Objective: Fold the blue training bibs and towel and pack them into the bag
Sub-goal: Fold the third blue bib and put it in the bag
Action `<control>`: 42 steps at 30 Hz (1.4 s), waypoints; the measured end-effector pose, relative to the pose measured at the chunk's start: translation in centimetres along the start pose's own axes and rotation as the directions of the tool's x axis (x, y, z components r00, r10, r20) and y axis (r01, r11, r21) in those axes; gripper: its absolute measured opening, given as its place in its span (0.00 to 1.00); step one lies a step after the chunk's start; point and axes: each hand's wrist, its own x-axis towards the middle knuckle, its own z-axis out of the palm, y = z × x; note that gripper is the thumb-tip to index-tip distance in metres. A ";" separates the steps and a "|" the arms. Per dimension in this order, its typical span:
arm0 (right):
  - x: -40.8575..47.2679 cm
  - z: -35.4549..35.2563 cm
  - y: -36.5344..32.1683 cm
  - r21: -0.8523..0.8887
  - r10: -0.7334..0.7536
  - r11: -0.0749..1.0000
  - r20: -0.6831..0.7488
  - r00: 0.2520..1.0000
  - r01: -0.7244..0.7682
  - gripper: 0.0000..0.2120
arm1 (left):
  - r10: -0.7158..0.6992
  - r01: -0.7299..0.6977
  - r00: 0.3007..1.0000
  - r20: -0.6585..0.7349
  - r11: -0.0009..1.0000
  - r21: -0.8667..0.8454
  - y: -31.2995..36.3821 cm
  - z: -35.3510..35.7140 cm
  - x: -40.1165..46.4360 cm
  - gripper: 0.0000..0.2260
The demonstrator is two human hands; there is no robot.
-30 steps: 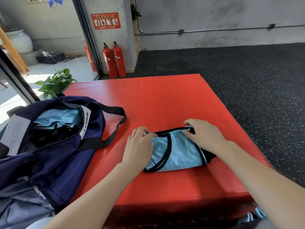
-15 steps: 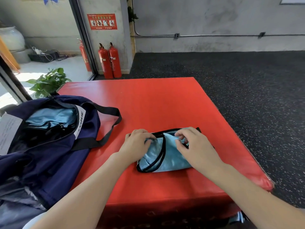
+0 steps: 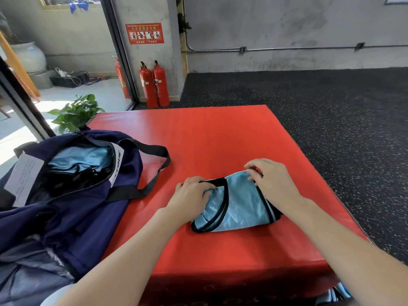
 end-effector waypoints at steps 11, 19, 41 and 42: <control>-1.0 0.4 -1.4 -0.148 -0.004 0.988 0.200 0.980 0.034 0.04 | 0.004 -0.006 0.999 0.036 0.999 0.047 -0.2 -0.8 -0.3 0.16; -4.1 1.2 -2.6 -0.362 0.233 0.930 0.469 0.852 -0.055 0.21 | -0.041 0.042 0.999 -0.006 0.993 0.110 -0.6 -1.2 -0.4 0.16; -5.7 0.3 0.8 -0.209 0.021 0.976 0.370 0.929 0.061 0.19 | 0.294 -0.293 0.955 0.028 0.956 -0.027 1.4 -1.9 -4.0 0.13; -5.9 0.2 0.9 -0.208 0.022 0.977 0.345 0.938 0.054 0.18 | 0.296 -0.296 0.954 0.040 0.955 -0.002 1.4 -1.8 -4.0 0.13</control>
